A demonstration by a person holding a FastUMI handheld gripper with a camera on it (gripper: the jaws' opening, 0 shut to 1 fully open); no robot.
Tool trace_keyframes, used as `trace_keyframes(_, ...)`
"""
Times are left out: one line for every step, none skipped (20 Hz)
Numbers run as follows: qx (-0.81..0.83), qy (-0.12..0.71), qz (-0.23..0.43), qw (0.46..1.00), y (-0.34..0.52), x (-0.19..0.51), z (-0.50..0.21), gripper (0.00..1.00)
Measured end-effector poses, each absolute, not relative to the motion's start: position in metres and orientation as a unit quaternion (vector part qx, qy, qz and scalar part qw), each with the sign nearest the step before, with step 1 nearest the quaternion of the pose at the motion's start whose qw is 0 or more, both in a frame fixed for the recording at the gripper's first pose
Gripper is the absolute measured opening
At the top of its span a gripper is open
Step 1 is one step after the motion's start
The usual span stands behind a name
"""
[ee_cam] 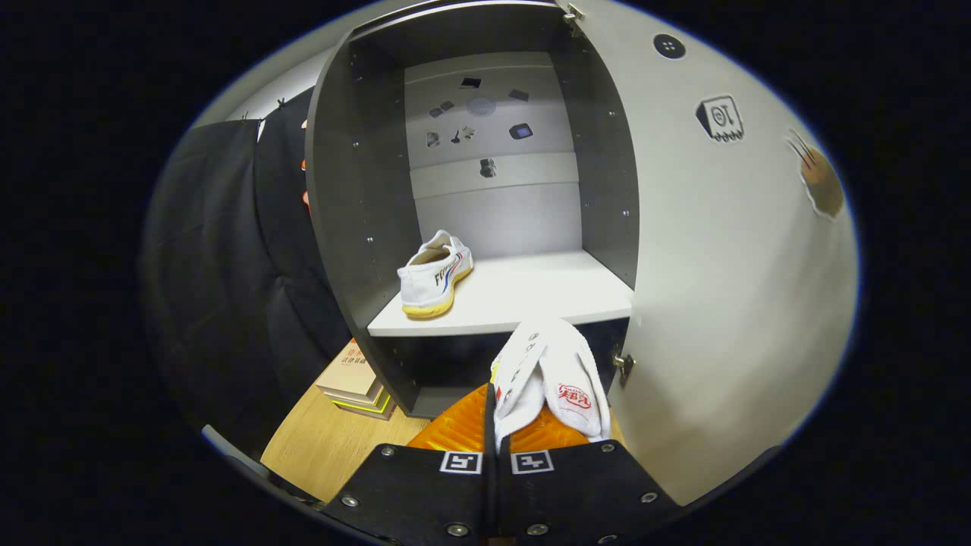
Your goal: Open the shoe cabinet door, grab the shoes and put them into the shoe cabinet, then close the shoe cabinet door.
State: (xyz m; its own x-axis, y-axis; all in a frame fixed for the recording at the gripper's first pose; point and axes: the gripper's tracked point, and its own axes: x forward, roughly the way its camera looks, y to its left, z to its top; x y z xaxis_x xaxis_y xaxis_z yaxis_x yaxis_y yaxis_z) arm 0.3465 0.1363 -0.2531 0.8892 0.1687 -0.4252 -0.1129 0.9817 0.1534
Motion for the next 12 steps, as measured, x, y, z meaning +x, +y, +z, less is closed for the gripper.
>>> trace_keyframes(0.060, 0.222, 0.074, 0.970, 0.137, 0.357, -0.248, 0.00)
trace_keyframes(0.060, 0.216, 0.076, 0.972, 0.138, 0.369, -0.243, 0.00)
trace_keyframes(0.058, 0.213, 0.078, 0.972, 0.138, 0.383, -0.238, 0.00)
trace_keyframes(0.055, 0.213, 0.080, 0.972, 0.139, 0.394, -0.237, 0.00)
trace_keyframes(0.052, 0.211, 0.084, 0.973, 0.140, 0.405, -0.235, 0.00)
trace_keyframes(0.047, 0.208, 0.088, 0.973, 0.142, 0.417, -0.234, 0.00)
trace_keyframes(0.043, 0.208, 0.092, 0.973, 0.142, 0.428, -0.232, 0.00)
trace_keyframes(0.042, 0.208, 0.095, 0.973, 0.144, 0.440, -0.231, 0.00)
trace_keyframes(0.040, 0.209, 0.096, 0.972, 0.147, 0.451, -0.230, 0.00)
trace_keyframes(0.038, 0.208, 0.098, 0.972, 0.148, 0.463, -0.229, 0.00)
trace_keyframes(0.038, 0.208, 0.101, 0.972, 0.149, 0.474, -0.228, 0.00)
trace_keyframes(0.036, 0.208, 0.103, 0.972, 0.152, 0.486, -0.229, 0.00)
